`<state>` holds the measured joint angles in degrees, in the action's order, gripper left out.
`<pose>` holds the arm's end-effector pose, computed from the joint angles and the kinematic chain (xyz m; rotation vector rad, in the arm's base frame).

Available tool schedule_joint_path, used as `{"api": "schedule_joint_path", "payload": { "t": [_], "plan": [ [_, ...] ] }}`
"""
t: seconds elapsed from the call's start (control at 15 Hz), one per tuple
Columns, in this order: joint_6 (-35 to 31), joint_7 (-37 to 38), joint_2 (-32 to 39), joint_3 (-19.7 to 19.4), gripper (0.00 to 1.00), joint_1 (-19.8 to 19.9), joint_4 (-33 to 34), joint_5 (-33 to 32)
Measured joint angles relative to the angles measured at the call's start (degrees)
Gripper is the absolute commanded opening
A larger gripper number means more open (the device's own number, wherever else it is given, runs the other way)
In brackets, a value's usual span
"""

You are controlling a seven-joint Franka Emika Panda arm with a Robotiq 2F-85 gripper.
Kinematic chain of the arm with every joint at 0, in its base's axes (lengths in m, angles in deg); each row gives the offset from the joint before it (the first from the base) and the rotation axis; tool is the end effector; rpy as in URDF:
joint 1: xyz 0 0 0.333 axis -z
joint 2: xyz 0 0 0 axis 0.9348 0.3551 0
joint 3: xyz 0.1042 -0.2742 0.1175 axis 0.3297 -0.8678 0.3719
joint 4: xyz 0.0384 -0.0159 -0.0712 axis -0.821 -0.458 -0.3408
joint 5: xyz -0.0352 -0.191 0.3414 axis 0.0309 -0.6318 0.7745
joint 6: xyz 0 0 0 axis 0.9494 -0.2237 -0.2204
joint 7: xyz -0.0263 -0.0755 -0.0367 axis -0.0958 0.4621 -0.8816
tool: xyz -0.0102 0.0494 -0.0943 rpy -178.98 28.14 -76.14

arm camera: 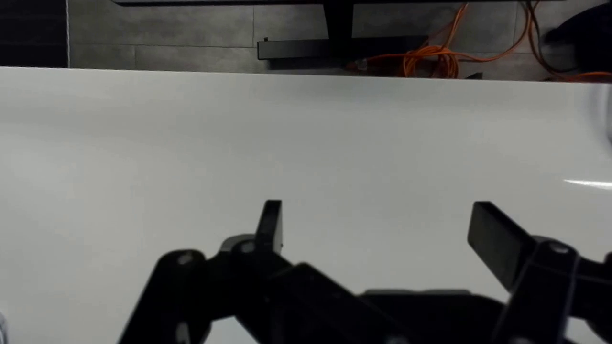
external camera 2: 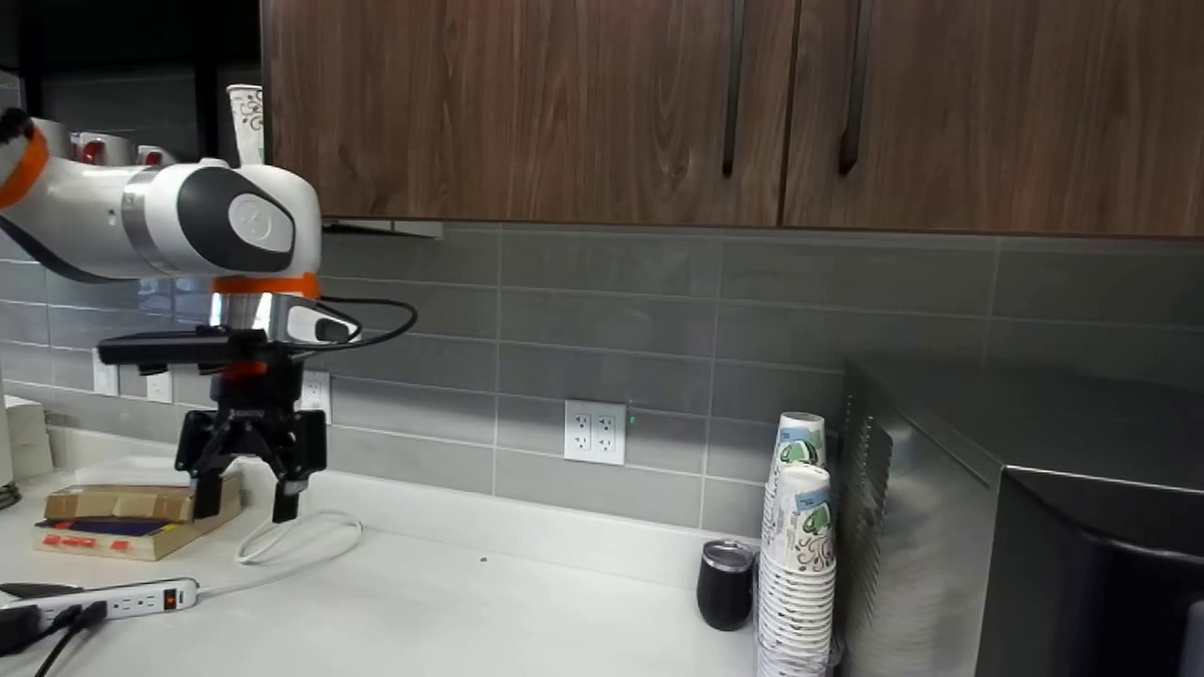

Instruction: Remove the paper cup from the cabinet and put it on the counter

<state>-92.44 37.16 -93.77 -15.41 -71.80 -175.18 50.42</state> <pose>0.3751 0.0542 0.4255 3.0066 0.0350 -0.3218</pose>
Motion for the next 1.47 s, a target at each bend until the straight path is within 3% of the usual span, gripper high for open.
{"api": "schedule_joint_path", "payload": {
  "t": [0.47, 0.93, 1.2, 1.47],
  "plan": [
    [0.8, 0.0, -17.3, 6.1, 1.00, -8.5, -5.9, 0.5],
    [1.0, 2.3, -33.0, 15.6, 1.00, -18.2, -0.7, 2.8],
    [0.9, 2.8, -36.5, 19.1, 1.00, -19.0, 7.6, 2.8],
    [0.8, 2.8, -35.9, 19.6, 1.00, -16.5, 17.0, 2.8]
  ]
}}
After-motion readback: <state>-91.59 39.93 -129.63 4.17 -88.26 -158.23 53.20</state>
